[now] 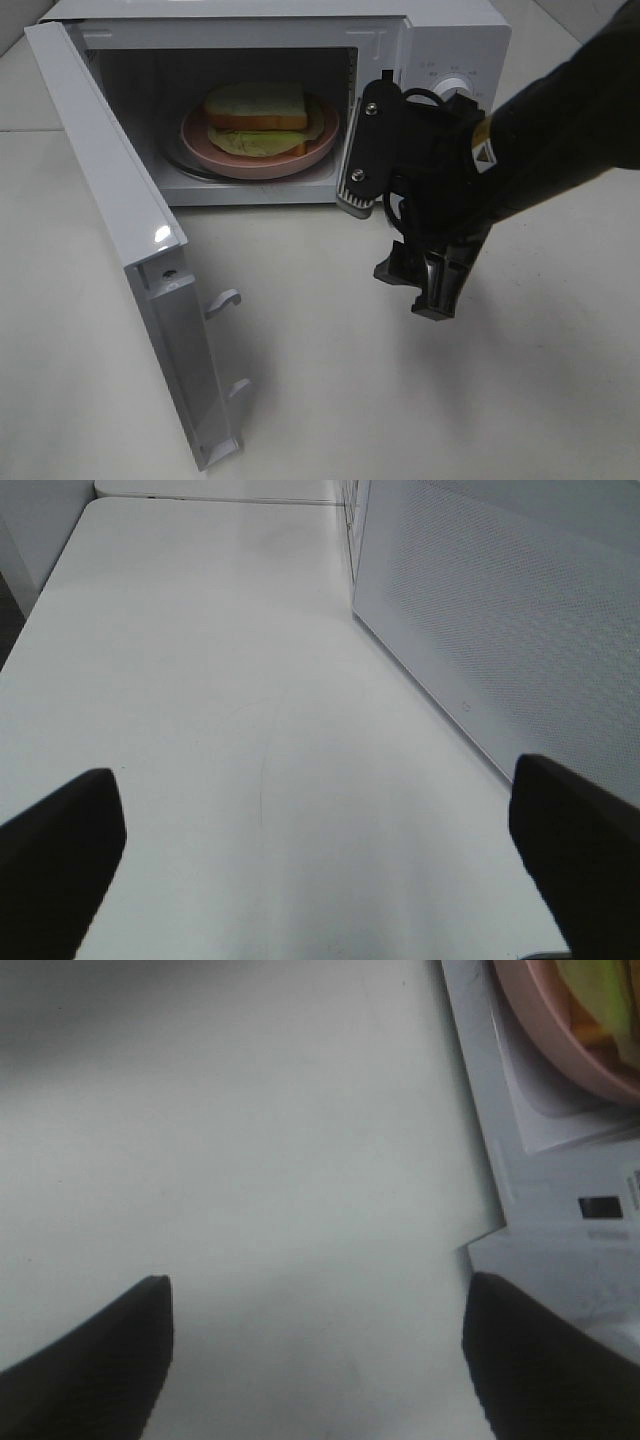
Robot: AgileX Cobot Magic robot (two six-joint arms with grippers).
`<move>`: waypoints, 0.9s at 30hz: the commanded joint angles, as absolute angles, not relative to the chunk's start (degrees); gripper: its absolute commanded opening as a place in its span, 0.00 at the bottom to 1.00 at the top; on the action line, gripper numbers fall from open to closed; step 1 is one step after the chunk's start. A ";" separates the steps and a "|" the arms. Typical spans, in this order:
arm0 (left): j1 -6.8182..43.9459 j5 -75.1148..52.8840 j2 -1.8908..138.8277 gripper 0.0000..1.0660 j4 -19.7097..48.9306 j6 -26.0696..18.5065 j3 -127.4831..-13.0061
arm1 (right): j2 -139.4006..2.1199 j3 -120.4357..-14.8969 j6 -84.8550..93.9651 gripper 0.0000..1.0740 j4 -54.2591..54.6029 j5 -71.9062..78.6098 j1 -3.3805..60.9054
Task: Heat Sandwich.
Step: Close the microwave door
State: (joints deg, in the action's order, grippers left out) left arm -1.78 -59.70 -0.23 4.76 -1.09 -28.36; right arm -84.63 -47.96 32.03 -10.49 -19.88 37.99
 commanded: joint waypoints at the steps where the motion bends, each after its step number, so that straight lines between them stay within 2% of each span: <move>1: -1.95 -59.36 -1.55 0.95 5.04 -1.20 -28.30 | -80.62 -44.69 25.55 0.71 -10.14 -21.72 38.16; 8: -1.95 -59.36 -1.55 0.95 5.04 -1.20 -28.30 | -72.25 -40.28 13.24 0.71 -10.14 -30.60 38.16; 17: -1.95 -59.36 -1.55 0.95 5.04 -1.20 -28.30 | -61.76 -40.05 0.52 0.71 -10.14 -42.63 38.16; 27: -1.95 -59.36 -1.55 0.95 5.04 -1.20 -28.30 | -52.02 -40.05 -3.50 0.71 -9.34 -58.16 38.16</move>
State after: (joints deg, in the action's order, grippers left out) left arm -1.78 -59.70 -0.23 4.76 -1.09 -28.36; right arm -54.09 -40.34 -2.86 -9.63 -53.86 37.99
